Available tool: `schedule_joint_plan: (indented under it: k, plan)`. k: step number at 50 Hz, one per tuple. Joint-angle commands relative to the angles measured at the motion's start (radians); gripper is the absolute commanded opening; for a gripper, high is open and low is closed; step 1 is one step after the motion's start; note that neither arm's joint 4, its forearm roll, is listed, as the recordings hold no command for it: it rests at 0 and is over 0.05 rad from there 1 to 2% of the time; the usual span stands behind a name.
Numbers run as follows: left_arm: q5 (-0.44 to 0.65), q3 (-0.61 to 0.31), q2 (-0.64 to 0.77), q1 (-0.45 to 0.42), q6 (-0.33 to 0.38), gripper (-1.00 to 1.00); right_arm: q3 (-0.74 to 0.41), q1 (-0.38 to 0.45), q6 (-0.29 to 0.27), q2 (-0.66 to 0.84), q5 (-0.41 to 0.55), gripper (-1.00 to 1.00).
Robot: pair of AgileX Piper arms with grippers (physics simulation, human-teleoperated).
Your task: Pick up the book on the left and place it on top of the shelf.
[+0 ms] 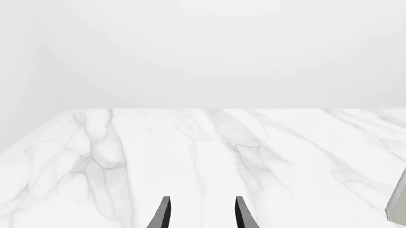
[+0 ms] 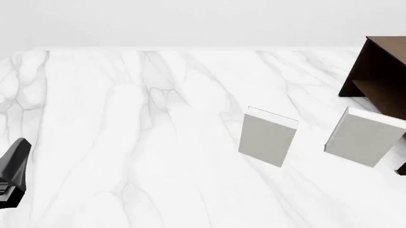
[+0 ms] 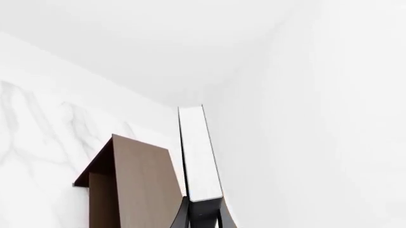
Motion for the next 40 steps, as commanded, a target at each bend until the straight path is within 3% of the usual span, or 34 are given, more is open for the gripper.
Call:
schedule_joint_plan:
  k: [1, 40]
  plan:
    - [0.000, 0.000, 0.000, 0.000, 0.000, 1.00, -0.004, -0.010, 0.028, 0.041, -0.044, -1.00]
    - [0.000, 0.000, 0.000, 0.000, 0.000, 1.00, 0.025, -0.061, 0.024, 0.164, -0.160, -1.00]
